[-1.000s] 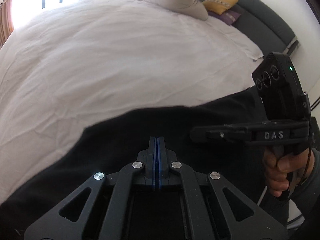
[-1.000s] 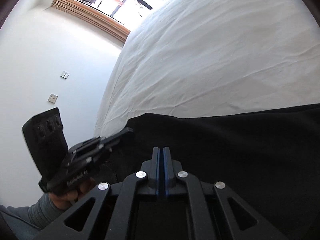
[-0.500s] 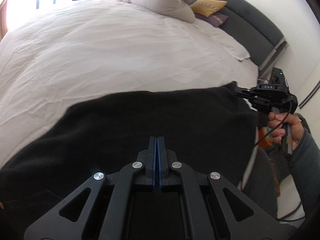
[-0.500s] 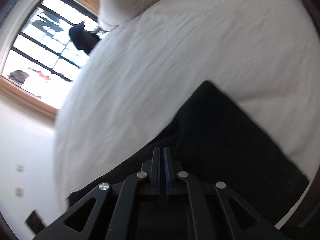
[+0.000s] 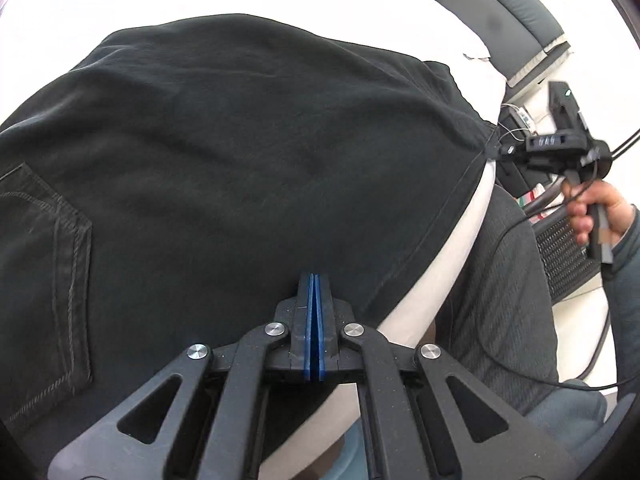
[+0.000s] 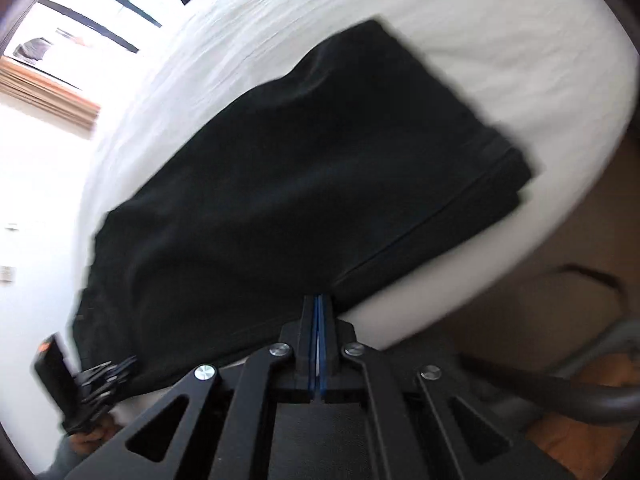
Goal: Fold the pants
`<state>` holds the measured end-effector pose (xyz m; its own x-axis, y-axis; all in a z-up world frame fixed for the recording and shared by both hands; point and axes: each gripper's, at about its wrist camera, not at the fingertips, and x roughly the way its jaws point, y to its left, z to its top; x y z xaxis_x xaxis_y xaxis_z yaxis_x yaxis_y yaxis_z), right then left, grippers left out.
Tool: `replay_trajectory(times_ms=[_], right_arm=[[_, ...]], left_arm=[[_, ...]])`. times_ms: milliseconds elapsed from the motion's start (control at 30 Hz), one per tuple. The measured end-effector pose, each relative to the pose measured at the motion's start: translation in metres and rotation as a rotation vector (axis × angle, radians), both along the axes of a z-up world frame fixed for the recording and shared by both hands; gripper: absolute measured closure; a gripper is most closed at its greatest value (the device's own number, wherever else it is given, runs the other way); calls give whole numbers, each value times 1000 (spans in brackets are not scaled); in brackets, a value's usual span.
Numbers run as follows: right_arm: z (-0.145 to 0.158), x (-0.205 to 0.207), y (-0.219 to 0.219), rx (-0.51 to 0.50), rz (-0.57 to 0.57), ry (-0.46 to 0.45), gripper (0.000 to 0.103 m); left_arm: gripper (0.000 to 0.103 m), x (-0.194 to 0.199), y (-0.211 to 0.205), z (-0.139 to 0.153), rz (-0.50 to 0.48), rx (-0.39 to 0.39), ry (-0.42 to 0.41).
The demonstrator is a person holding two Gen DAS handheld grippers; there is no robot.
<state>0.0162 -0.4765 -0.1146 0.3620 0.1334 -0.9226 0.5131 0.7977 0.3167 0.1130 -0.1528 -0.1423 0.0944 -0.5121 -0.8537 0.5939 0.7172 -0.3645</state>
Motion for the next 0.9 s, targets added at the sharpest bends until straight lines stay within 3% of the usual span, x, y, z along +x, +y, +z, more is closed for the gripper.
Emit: replay_trajectory(times_ms=[67,133,200,233,300,333,367,433,500,567,600,633,733,767,833,900], right_arm=[[20,7,20,140,34,-187,97],[22,28,62,333,174,-298,96],[4,52,114,490,320,-330,91],[-13,61,138,548,381,-289,88],[-49,74,156,454,370,-134,88],[-61,76,146,467,327,-124,101],[-71,72,124,498,259,-162,103],[-66,61,79,421,105,-190,103],[-52,55,44,224,-25,-176,103],[-32,38,15,36,-184,-117,103],[-20,33,10,-30,-233,-108,103],[-10,33,13,-12,-231,-158,96],[-7,72,68,315,-35,-331,95],[-10,93,100,391,67,-345,89],[-19,134,165,447,248,-335,77],[-39,166,205,499,315,-288,76]], left_arm=[[103,1,-4,-2,4,4,-7],[103,7,-13,-5,6,3,-6],[103,5,-8,-7,1,-12,-9],[103,2,4,-8,1,-23,-6],[103,3,13,-9,19,-44,19],[103,1,18,-10,24,-48,26],[103,0,24,-10,26,-51,27],[103,-3,36,-10,33,-62,35],[103,-4,46,-7,54,-60,39],[103,-3,43,9,83,-27,-12],[103,2,40,22,88,-46,-38],[103,10,36,37,92,-86,-64],[103,44,9,58,77,-160,-115],[103,57,-6,59,69,-185,-125],[103,84,-30,46,68,-226,-94],[102,107,-40,21,114,-181,-38]])
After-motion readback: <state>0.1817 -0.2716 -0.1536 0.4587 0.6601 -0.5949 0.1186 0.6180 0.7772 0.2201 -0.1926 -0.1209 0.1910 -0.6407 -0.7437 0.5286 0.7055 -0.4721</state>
